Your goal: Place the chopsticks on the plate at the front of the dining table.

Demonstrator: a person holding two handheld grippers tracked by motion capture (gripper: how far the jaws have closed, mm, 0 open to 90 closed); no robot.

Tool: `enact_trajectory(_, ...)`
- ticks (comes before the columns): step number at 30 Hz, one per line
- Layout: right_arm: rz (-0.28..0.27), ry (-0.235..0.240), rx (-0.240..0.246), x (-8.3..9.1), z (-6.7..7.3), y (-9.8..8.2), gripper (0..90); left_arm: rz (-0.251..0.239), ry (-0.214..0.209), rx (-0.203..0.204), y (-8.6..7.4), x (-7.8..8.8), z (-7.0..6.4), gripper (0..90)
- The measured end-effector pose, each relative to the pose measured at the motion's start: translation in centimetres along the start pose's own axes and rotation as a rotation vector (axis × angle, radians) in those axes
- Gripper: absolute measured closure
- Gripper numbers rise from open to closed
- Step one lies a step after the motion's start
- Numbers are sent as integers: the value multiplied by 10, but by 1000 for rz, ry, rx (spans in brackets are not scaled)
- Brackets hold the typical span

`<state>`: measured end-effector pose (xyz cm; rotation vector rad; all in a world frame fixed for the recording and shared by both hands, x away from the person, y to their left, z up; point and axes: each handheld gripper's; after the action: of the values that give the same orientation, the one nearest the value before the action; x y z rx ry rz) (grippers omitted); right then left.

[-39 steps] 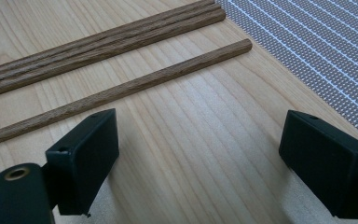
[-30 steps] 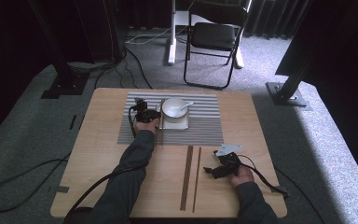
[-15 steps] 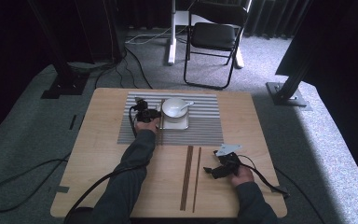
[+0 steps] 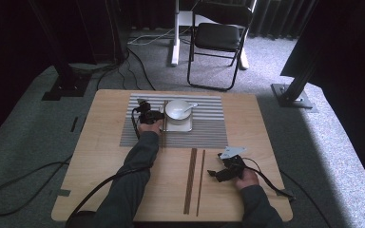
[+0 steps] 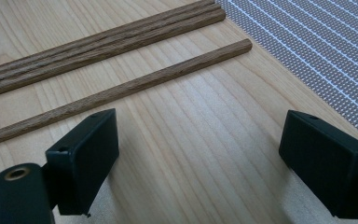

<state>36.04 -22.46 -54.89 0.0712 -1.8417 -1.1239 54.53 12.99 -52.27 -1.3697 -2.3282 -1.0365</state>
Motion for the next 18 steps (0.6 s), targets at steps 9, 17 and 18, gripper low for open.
enact_trajectory(9,0,0,0,0,0,0,113,-4,-3,10,2,0,1,842)
enact_trajectory(17,0,0,0,0,0,0,113,-3,-6,15,2,-1,1,839)
enact_trajectory(18,0,0,0,0,0,0,113,-5,-9,15,2,-1,1,838)
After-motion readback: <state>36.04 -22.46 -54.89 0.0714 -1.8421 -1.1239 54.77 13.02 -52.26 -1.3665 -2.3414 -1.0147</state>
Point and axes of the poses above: each handheld gripper's, and its own axes: x roughly backward along the jaws, y roughly out of its top, z roughly to its left, and after that the axes turned 11 degrees about -y, right-handed
